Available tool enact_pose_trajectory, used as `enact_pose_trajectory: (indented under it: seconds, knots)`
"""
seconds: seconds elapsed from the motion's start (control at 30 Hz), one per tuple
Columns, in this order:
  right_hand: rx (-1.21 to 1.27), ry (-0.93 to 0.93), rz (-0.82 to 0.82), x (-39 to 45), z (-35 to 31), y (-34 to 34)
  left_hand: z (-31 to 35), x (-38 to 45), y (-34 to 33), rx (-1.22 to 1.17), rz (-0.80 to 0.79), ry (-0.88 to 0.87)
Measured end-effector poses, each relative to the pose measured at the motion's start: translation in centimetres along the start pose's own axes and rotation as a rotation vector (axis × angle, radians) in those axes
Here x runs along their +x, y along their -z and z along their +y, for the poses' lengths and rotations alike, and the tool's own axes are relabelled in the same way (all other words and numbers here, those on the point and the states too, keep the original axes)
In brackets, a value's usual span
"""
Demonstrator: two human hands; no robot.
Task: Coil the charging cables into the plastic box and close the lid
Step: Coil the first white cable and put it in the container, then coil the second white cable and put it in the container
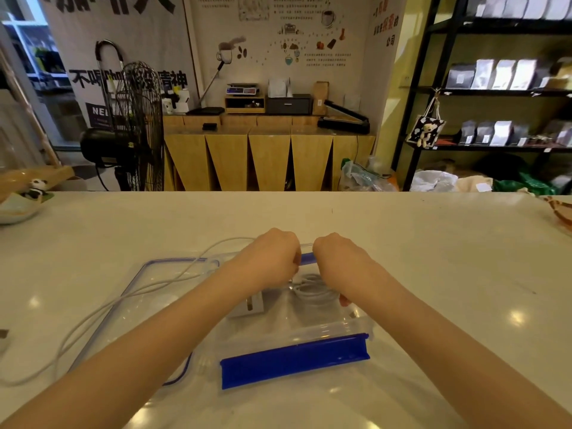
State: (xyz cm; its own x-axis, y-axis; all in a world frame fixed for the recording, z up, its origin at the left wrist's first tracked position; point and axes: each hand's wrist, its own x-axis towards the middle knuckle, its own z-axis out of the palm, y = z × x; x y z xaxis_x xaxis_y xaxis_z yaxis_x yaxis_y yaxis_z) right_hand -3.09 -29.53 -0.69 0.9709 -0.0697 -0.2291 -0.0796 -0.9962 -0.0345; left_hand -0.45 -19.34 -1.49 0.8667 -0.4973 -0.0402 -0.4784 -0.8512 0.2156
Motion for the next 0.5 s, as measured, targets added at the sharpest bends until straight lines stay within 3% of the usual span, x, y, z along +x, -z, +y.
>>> enact_pose_trajectory:
  seconds: [0.17,0.33,0.4,0.5]
  knots:
    - [0.097,0.033,-0.016,-0.7,0.7,1.3,-1.2,-2.3,2.3,-0.139,0.065,-0.068]
    - [0.354,0.255,0.204,-1.2,1.4,3.4,-5.0,-5.2,5.0,-0.349,0.135,0.008]
    - [0.402,0.404,0.258,-0.6,0.1,3.8,-7.2,-5.8,6.0,-0.372,0.099,0.081]
    - [0.398,0.59,0.235,1.4,-3.1,3.6,-10.8,-6.2,6.9,-0.281,-0.09,0.182]
